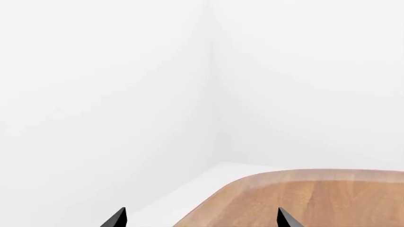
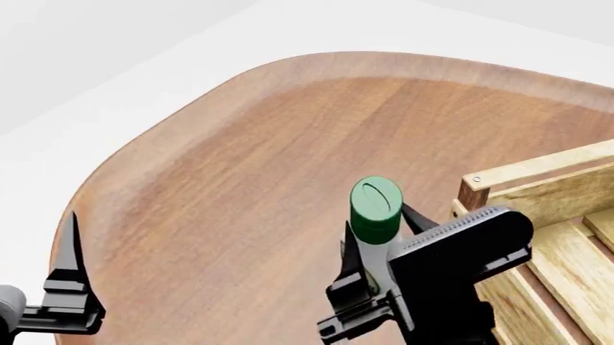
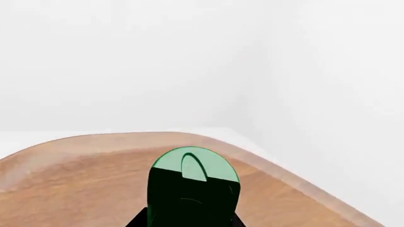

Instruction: Pick up the salad dressing and put it in the tray.

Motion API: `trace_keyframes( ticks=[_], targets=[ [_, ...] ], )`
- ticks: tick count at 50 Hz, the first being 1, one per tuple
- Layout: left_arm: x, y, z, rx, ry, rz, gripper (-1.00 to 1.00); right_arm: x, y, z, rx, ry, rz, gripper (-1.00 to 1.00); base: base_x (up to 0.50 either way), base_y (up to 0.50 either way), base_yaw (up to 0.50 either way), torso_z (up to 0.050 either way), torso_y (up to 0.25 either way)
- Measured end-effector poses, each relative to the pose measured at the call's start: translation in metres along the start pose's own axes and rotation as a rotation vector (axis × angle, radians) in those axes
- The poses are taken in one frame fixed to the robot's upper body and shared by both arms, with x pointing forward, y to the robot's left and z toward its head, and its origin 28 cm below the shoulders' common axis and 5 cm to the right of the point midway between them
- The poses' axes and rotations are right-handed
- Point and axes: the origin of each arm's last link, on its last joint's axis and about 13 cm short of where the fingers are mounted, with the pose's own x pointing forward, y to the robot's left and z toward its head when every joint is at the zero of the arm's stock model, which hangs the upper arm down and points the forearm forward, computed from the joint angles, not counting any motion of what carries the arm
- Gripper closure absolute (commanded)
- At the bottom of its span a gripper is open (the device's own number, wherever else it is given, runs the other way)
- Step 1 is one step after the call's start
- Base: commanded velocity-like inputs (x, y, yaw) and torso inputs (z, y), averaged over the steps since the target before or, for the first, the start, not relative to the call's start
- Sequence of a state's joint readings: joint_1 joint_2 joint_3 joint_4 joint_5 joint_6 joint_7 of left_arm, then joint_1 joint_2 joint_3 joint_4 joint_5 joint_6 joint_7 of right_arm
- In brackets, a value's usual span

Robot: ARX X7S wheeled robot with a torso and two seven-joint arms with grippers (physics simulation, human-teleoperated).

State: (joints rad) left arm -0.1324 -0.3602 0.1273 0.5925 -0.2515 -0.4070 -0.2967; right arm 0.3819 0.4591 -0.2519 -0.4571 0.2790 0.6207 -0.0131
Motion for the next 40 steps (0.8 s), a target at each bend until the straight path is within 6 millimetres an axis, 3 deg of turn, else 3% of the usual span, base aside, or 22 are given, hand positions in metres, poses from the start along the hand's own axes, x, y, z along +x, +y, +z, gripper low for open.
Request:
trace_keyframes(
  ticks=[22, 40],
  targets=[
    [0.000, 0.000, -0.001, 0.001, 0.002, 0.002, -1.00, 0.006, -0.048, 0.026, -0.028, -0.023, -0.262, 1.00, 0.00, 0.00, 0.00, 0.000, 0.000],
    [0.000, 0.000, -0.001, 0.001, 0.000, 0.003, -1.00, 0.019, -0.090, 0.025, -0.046, 0.031, -0.499, 1.00, 0.00, 0.00, 0.00, 0.000, 0.001]
  ],
)
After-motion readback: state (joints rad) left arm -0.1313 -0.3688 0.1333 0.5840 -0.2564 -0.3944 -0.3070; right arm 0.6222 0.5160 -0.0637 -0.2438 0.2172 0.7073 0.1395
